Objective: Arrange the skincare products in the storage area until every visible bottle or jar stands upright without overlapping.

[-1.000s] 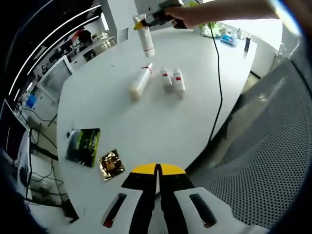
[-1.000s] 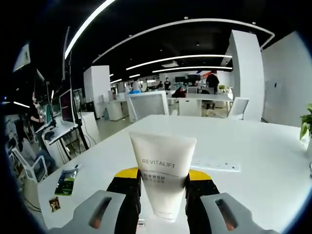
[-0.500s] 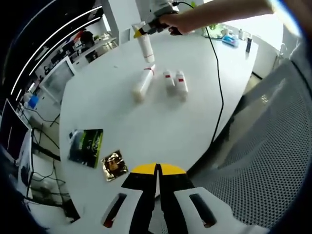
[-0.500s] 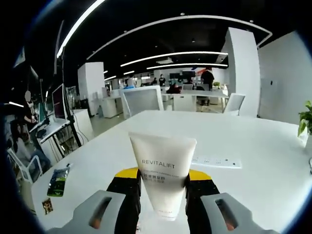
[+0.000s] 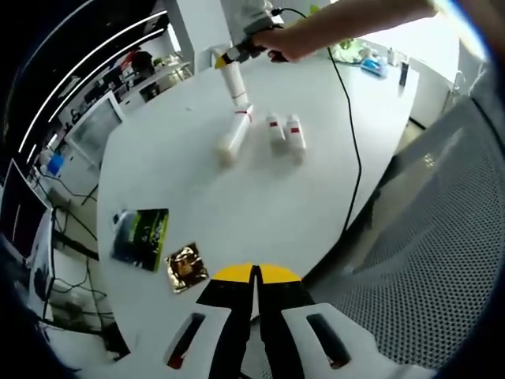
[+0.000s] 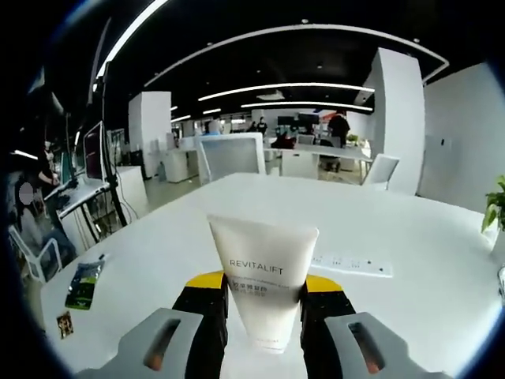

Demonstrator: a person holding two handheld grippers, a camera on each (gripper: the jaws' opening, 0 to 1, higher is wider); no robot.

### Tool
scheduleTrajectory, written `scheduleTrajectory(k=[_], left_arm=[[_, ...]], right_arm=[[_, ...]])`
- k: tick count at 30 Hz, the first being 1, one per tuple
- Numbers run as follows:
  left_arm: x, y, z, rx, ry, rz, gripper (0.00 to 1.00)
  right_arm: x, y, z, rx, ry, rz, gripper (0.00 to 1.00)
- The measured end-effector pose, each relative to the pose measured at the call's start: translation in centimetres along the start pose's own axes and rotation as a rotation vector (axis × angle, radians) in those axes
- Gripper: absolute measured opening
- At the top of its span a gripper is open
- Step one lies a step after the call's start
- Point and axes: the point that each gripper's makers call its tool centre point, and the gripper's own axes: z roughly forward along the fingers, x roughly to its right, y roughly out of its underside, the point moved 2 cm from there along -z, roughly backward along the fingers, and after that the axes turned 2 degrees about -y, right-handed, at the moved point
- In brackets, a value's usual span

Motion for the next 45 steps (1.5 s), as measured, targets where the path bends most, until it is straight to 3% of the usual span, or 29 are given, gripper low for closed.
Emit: scheduleTrajectory(k=[3,10,24,31,35,40,43,45], left_arm=[[-0.1,-0.1,-0.1,0.005,-0.006,0.002,0.00],[-0.1,-0.1,-0.1,0.004,-0.007,0.002,0.00],[-0.2,0.0,0.0,0.000,-0.009,0.000,0.00],[-0.3,-0.2,-0.3,0.017,-0.012,-0.011,0.00],[-0.4,-0.3,-0.3,0.024,-0.016,-0.016,0.00],[-0.5,-0.4,-0.3,0.026,-0.019,-0.019,0.00],[-0.3,-0.9,-0.3,0.052,-0.008,-0.015,0.00],[-0.1,-1.1,-0.3,0.066,0.001,-0.019,0.00]], right_arm=[[0.1,0.7,-0.1,-0.014,0.006,0.018,0.29],[0.7,0.9,-0.5,0.028,0.069,0.049,0.30],[1.0,0.9,-0.2,-0.008,0.052,0.082,0.32],[1.2,0.4,-1.1,0.010,0.042,0.105,0.49],[1.5,0.5,-3.6,0.023,0.054,0.208,0.62],[1.2,-0.3,-8.3,0.114,0.040,0.285,0.74],[-0.1,-0.7,-11.4,0.140,-0.014,0.249,0.77],[-2.0,-1.2,-13.7,0.187,-0.093,0.196,0.80]])
